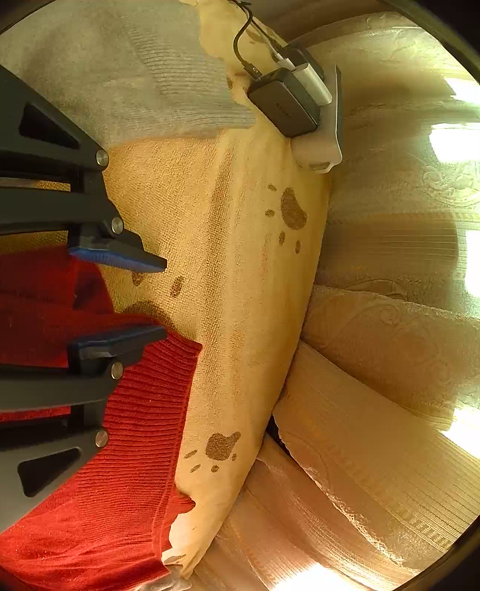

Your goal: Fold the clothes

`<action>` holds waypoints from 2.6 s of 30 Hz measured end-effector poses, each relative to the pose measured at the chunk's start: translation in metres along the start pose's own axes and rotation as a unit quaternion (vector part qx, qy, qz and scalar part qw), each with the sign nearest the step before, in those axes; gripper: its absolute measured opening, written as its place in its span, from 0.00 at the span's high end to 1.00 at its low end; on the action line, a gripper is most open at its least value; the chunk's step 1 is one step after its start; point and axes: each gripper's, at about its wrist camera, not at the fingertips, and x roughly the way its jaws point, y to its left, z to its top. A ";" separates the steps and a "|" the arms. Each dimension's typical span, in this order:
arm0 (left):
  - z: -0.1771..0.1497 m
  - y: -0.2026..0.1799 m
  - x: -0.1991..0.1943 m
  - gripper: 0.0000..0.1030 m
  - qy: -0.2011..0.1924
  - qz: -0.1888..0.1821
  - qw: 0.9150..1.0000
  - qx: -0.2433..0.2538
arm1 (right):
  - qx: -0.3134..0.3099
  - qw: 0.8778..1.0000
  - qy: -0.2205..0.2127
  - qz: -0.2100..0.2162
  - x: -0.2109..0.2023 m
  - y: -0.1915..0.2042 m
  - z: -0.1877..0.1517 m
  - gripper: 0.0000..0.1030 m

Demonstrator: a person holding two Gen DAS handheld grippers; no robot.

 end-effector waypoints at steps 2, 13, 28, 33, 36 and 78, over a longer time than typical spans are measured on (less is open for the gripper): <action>0.000 0.000 -0.001 0.70 -0.001 0.002 1.000 0.001 | 0.013 0.999 -0.031 0.007 -0.015 -0.001 -0.003 0.00; -0.023 -0.047 -0.079 0.69 -0.032 -0.114 0.988 0.096 | -0.149 0.976 0.040 0.151 -0.007 0.115 -0.067 0.00; -0.070 -0.056 -0.044 0.66 -0.021 -0.113 0.981 0.154 | -0.177 0.980 0.089 -0.010 0.055 0.073 -0.076 0.06; -0.073 -0.068 -0.038 0.63 -0.029 -0.072 0.980 0.185 | -0.175 0.981 0.087 -0.005 0.052 0.070 -0.076 0.06; -0.074 -0.071 -0.038 0.61 -0.031 -0.059 0.979 0.192 | -0.175 0.982 0.066 0.012 0.044 0.070 -0.077 0.05; -0.136 -0.058 -0.084 0.14 -0.072 0.064 0.983 0.159 | -0.195 0.978 0.067 0.045 -0.031 0.110 -0.163 0.00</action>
